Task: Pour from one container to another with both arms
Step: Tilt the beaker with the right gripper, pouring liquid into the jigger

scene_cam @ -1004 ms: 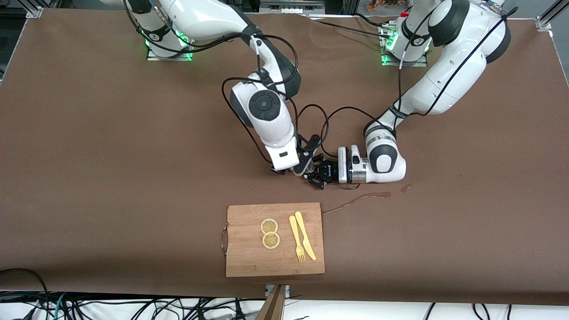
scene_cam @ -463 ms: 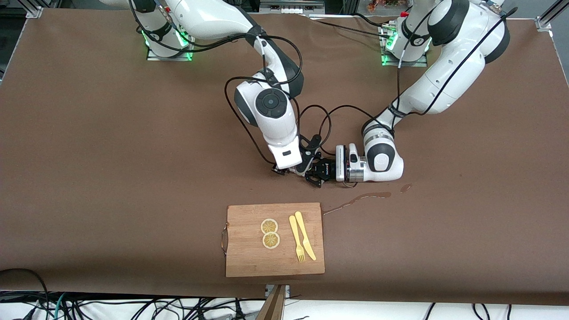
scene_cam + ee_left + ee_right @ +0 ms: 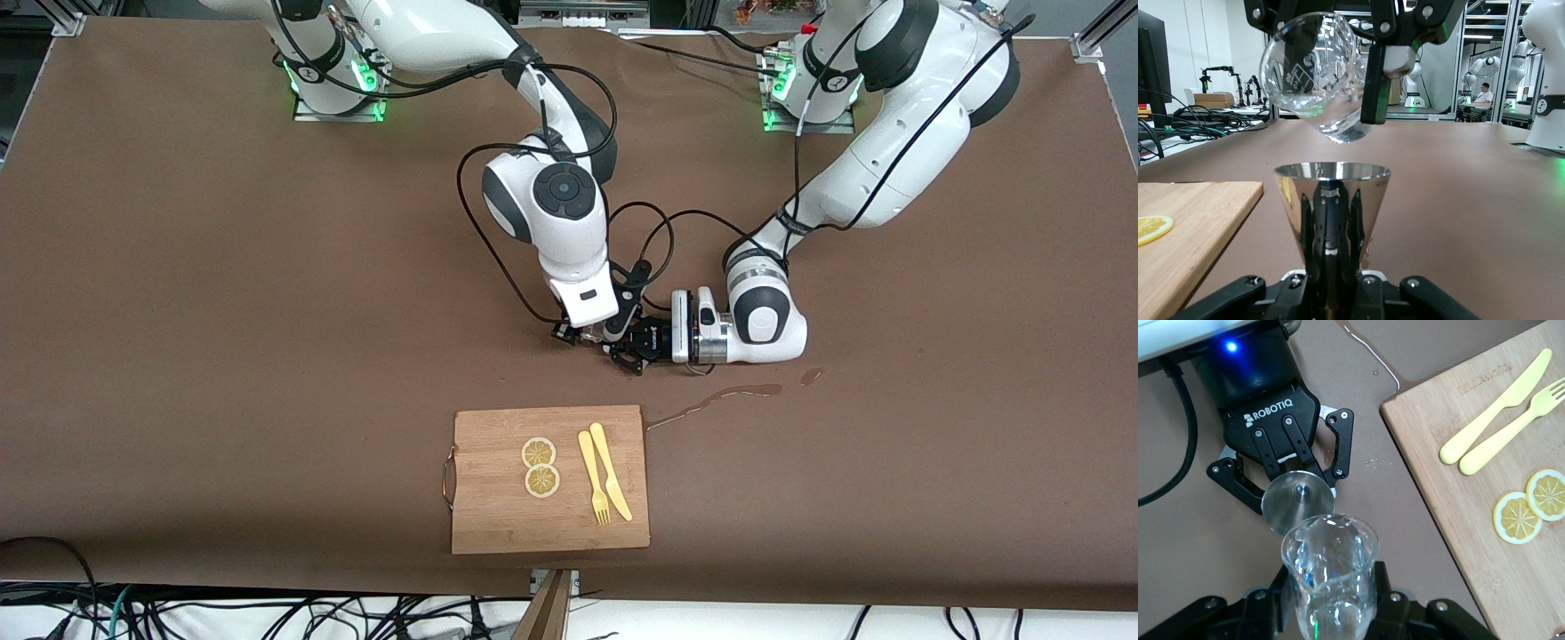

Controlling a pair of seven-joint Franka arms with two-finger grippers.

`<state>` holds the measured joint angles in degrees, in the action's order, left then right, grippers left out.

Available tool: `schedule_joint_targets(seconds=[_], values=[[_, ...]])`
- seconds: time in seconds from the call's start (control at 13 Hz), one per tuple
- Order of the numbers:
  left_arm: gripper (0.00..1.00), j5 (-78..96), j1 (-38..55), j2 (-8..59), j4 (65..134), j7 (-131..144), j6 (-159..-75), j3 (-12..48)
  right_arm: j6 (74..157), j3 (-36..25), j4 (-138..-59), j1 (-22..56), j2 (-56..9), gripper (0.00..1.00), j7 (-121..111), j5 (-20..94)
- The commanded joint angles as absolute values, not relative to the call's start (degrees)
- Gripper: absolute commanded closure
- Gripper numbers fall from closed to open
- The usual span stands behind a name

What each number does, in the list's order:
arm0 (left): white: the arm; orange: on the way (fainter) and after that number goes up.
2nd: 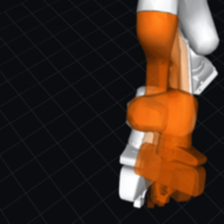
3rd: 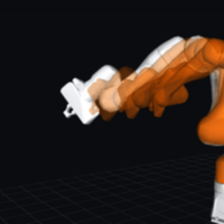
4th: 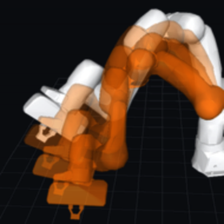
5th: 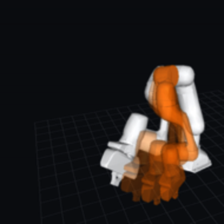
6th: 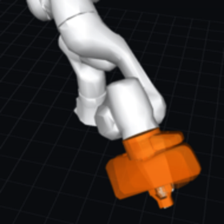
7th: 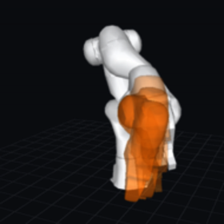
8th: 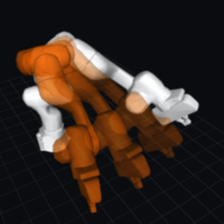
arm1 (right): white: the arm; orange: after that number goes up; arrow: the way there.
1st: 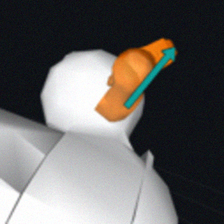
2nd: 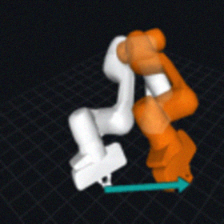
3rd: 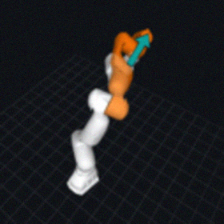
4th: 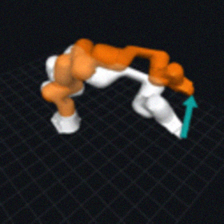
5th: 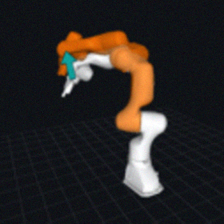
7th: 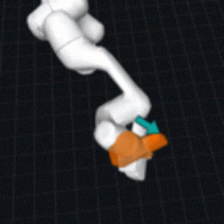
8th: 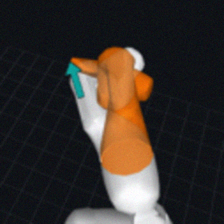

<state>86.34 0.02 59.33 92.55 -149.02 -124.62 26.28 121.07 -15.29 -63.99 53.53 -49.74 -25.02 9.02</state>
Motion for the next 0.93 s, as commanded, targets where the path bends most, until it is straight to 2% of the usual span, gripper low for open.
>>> schedule_joint_targets(seconds=[0.0, 0.85], values=[[1.00, 89.03, -0.09, 58.89, 93.08, -151.26, -124.98, 26.72, 120.06, -16.17, -63.28, 54.23, -49.92, 0.81, -24.43, 6.95], [1.00, 89.91, -0.09, 58.89, 92.81, -151.26, -125.07, 26.81, 118.04, -16.17, -63.28, 55.63, -49.92, 0.81, -24.26, 4.75]])
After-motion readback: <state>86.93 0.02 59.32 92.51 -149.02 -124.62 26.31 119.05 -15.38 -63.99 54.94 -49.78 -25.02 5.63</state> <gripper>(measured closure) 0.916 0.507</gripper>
